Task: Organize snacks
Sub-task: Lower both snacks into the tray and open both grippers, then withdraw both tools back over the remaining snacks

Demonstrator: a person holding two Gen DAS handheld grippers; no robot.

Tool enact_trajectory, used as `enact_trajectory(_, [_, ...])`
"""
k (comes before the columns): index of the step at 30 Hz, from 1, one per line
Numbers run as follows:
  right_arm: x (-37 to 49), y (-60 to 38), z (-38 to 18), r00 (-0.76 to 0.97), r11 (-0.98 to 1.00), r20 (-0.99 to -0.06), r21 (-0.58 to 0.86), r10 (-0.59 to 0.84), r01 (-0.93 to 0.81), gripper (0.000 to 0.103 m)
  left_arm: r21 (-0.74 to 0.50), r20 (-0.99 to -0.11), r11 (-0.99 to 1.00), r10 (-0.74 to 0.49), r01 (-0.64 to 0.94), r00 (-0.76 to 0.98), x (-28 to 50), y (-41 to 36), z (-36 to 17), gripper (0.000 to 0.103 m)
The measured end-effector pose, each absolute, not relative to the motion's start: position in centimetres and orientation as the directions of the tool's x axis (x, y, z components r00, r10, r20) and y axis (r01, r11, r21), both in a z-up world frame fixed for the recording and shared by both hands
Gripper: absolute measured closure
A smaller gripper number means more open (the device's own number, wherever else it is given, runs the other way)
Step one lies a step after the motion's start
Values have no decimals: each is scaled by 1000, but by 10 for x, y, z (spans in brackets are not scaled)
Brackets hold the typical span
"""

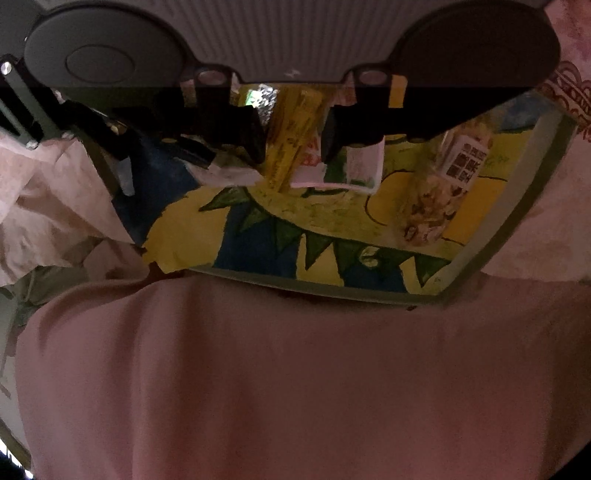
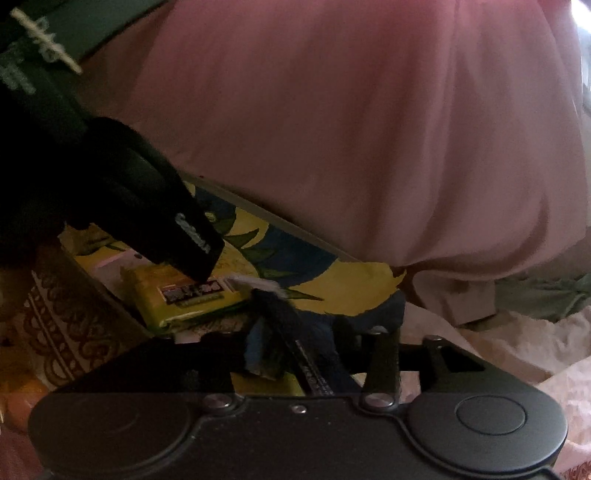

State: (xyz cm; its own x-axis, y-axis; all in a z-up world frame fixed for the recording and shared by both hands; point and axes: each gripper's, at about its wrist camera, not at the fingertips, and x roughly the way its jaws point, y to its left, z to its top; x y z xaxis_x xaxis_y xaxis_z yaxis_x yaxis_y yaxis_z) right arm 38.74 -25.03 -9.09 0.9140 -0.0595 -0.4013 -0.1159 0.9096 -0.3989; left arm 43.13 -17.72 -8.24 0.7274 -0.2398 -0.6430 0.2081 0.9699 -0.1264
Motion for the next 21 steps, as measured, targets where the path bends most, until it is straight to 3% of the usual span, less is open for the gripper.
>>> enact_trajectory(4, [384,-256,-81,910,935,-411,-339,-49,-104,29,-146,-636,970,-243,195,732,427,-171,-78,48])
enact_trajectory(12, [344,-269,-40,939,983,-344,-176,-17,-46,4,-197,-569,968,-240,153,786,398,-144,-49,15])
enact_trajectory(17, [303,-275,-12,965,990,-261,-140,-13,-24,1,-196,-508,970,-225,143,832,364,-126,-23,2])
enact_trajectory(21, [268,-281,8,975,998,-220,-63,-2,-12,1,-188,-468,974,-202,126,860,330,-114,-9,1])
